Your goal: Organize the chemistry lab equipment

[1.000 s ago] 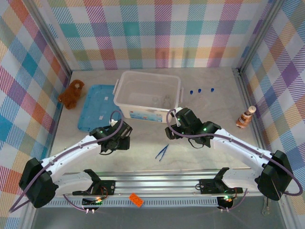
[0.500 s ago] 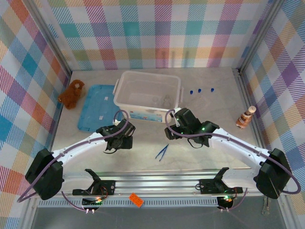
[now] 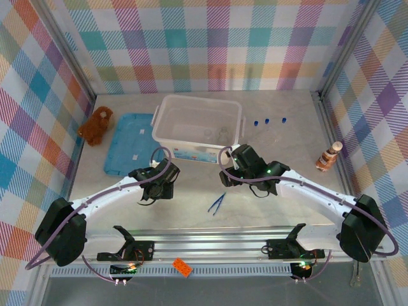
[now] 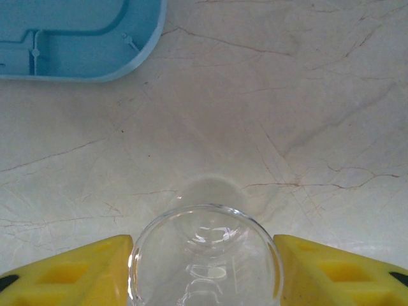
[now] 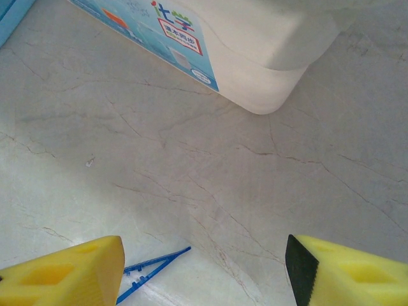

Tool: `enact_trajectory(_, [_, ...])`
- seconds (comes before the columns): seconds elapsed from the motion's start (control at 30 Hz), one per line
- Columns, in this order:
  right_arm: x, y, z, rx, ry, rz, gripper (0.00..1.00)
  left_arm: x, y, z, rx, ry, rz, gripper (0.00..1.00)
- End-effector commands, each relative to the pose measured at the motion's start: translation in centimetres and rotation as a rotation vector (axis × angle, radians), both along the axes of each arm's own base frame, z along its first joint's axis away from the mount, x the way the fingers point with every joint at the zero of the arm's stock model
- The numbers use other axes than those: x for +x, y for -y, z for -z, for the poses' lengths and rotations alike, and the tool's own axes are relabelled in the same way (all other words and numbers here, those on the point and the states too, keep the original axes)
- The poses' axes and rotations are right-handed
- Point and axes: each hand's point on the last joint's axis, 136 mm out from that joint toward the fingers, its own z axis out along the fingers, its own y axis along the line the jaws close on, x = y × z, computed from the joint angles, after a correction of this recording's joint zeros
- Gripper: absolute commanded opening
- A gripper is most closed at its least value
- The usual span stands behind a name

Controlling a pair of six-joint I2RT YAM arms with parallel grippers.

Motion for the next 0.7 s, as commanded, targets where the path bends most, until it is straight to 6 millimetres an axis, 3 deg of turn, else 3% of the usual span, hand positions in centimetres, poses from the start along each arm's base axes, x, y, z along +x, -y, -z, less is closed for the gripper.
enact_trajectory(0.0, [0.3, -0.6, -0.3, 0.016, 0.014, -0.007, 0.69, -0.1, -0.4, 0.4, 0.010, -0.007, 0.000, 0.55])
enact_trajectory(0.27, [0.4, -0.7, -0.2, 0.018, 0.014, -0.007, 0.68, 0.3, -0.3, -0.1, 0.009, 0.004, 0.009, 0.38])
enact_trajectory(0.4, [0.4, -0.7, -0.2, 0.020, 0.013, -0.007, 0.68, 0.5, -0.3, -0.8, 0.013, 0.010, 0.016, 0.37])
enact_trajectory(0.67, [0.4, -0.8, -0.2, 0.022, 0.016, -0.009, 0.68, 1.1, -0.4, -4.9, 0.009, 0.070, 0.016, 0.36])
